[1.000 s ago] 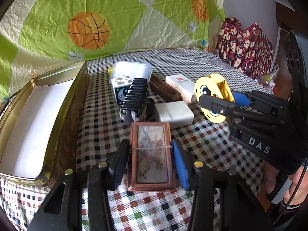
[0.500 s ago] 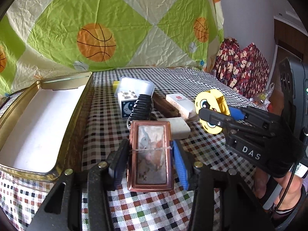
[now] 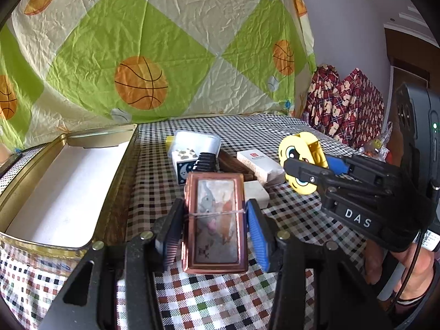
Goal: Organize rigid objects
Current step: 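Carry the frame in the left tool and block in the right toward the gold tin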
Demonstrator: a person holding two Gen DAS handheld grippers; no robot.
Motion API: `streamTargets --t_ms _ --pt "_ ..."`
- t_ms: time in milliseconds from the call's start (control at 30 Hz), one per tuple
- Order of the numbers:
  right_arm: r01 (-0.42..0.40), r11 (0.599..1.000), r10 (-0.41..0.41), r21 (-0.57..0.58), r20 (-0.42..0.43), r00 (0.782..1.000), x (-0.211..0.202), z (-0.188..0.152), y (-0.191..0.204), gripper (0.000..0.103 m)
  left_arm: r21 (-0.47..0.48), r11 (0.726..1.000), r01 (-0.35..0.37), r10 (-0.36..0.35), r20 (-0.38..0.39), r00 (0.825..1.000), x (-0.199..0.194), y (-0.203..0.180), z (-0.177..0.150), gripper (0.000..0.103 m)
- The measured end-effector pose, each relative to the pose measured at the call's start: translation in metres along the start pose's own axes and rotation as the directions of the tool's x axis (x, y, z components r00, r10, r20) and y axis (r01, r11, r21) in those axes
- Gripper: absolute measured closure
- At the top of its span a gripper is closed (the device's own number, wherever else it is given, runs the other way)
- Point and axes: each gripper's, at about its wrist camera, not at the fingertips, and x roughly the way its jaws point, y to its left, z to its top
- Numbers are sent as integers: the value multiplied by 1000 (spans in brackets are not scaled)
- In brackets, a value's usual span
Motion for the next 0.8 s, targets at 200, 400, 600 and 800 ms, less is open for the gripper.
streamTargets --t_ms 200,400,600,800 --pt "2 1000 -2 0 22 1000 -3 0 0 69 14 1000 -2 2 26 1000 -4 -3 0 58" --pt "2 1000 -2 -2 47 999 -6 -1 0 69 13 1000 -4 3 52 999 -8 -2 -2 58" --pt "2 1000 -2 -3 61 998 -8 -1 0 69 14 1000 -7 6 68 998 -10 -2 -2 58" --pt "4 1000 -4 -3 81 997 -12 -3 2 69 15 1000 -6 5 87 996 -12 -2 -3 58"
